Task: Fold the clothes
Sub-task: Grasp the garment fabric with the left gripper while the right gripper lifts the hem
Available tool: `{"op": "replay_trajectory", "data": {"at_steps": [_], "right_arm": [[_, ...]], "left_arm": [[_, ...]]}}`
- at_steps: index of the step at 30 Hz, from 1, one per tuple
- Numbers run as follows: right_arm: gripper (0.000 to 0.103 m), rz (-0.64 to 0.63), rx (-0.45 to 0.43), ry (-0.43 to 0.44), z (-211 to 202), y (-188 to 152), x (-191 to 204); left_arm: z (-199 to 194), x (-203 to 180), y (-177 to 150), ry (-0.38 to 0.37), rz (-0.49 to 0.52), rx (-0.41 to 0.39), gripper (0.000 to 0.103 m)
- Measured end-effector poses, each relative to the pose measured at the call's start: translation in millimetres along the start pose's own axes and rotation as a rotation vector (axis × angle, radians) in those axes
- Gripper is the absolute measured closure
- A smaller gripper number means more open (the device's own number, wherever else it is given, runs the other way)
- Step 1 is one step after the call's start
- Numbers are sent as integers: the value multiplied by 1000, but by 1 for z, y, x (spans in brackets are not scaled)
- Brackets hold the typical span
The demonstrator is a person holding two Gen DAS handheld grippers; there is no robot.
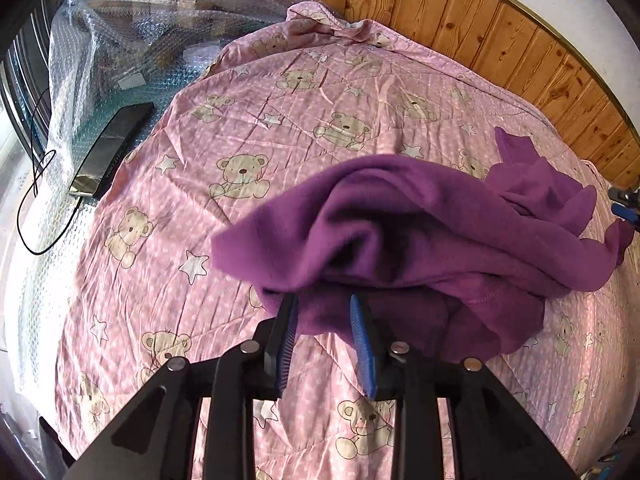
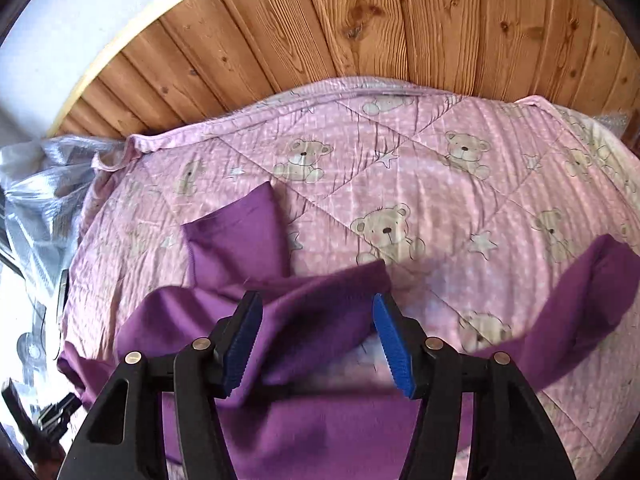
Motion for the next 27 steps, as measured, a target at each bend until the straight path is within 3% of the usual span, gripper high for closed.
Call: {"op": "replay_trajectory", "data": {"at_steps": [1,2,3,5,8,11,15,17,19,20,21,23,25,27], "right_arm": [[46,18,38,-28,15,1,-5],[64,27,92,-21,28,-3,-8],[92,28,142,-11,39,-6,-9],[95,-41,162,6,33,-12,-1],[96,-111,59,-1,-30,-19,-1],[96,-136,50,-108,-78,-48,-32],[92,-142,165,-223,-84,-85,-73],[86,-166,139,-243,-95,-76,-72],[74,-197,35,-249,-112,-48,-54],[64,-208,0,-228,-113,-31,-40],[55,-223,-26,-204,-110,-15,-26],[49,-279,-12,-144,-82,11,7],[47,-355,70,-105,-34,26,35],[47,-424,212,-75,21,26,52]], "left_arm": [[3,0,0,3,-3,3,74],[5,-1,0,4,-4,4,74],[8,-2,0,3,-7,8,74],[12,-2,1,2,-11,18,73],[12,1,3,-6,-22,15,73],[10,10,4,-11,-43,9,72],[12,23,11,-39,-104,13,67],[13,26,19,-64,-143,21,65],[11,25,30,-89,-172,22,64],[9,23,36,-100,-182,17,63],[6,20,42,-113,-193,15,61],[1,9,54,-154,-216,18,51],[0,-14,62,-234,-248,50,48],[3,-45,70,-323,-272,100,46]]}}
Point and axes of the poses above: each gripper's, at about its wrist camera, not at the fingertips, and z roughly the way its jaws point, x to its left, y to its top, the point moved 9 cm from there along z, roughly the way its jaws point, and after that the axes turned 14 degrees about y, right-handed, at the moved point
